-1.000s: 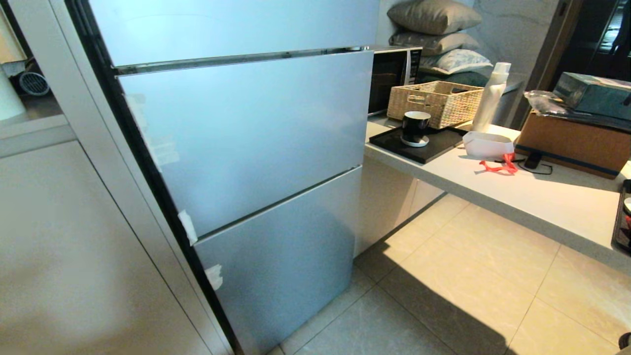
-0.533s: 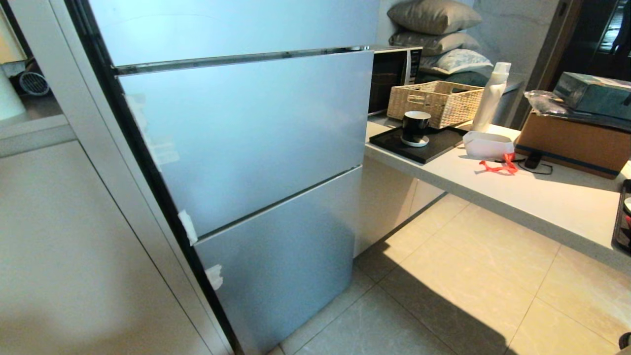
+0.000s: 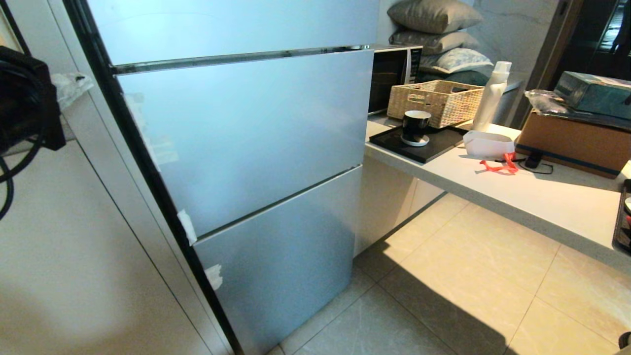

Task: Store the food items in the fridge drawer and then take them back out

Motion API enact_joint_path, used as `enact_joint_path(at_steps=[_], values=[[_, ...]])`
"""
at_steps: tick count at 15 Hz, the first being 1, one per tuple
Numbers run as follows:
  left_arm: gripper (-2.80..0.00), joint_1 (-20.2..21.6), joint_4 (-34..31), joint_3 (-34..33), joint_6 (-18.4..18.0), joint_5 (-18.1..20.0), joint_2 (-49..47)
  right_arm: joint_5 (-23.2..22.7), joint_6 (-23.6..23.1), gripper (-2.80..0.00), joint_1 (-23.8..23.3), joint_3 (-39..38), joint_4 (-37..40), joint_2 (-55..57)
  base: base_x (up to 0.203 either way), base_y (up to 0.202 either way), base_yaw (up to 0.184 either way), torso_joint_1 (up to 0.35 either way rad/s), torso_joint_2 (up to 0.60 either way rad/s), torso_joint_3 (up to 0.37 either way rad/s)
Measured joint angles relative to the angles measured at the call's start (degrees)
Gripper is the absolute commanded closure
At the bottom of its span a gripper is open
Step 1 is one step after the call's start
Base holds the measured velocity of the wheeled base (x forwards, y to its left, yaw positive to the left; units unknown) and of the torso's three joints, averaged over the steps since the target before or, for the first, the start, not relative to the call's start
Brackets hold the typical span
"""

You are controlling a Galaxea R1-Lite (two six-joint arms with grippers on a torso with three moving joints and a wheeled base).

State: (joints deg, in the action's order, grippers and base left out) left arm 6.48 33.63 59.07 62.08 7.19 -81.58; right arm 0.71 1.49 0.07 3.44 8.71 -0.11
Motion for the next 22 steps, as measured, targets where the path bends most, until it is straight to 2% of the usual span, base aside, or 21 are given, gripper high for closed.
enact_joint_path(at_steps=[3, 10, 12, 15, 20, 22], values=[[0.0, 1.56, 3.04, 1.83, 2.0, -0.14, -6.21, -0.02, 0.03, 0.0, 0.0, 0.0, -0.03, 0.0, 0.0, 0.0, 0.0, 0.0, 0.0, 0.0], [0.0, 2.08, 4.71, 3.22, 2.72, -0.01, -13.06, -0.02, 0.37, 0.0, 0.0, 0.0, -0.06, 0.01, 0.0, 0.0, 0.0, 0.0, 0.0, 0.0], [0.0, 1.33, 4.71, 3.3, 2.72, 2.0, -13.87, -0.02, 0.35, 0.0, 0.0, 0.0, -0.06, 0.01, 0.0, 0.0, 0.0, 0.0, 0.0, 0.0], [0.0, 0.79, 4.76, 2.75, 2.64, 7.1, -14.03, 0.02, 0.33, 0.0, 0.0, 0.0, -0.05, 0.04, 0.0, 0.0, 0.0, 0.0, 0.0, 0.0], [0.0, 0.24, 4.23, 0.59, 2.52, 11.7, -13.29, 0.34, 0.43, 0.0, -0.02, 0.0, -0.05, 0.04, 0.0, 0.0, 0.0, 0.0, 0.0, 0.0], [0.0, -0.25, 4.21, -1.32, 2.49, 15.81, -12.24, 0.34, 0.43, 0.0, 0.03, 0.0, -0.05, 0.04, 0.0, 0.0, 0.0, 0.0, 0.0, 0.0]])
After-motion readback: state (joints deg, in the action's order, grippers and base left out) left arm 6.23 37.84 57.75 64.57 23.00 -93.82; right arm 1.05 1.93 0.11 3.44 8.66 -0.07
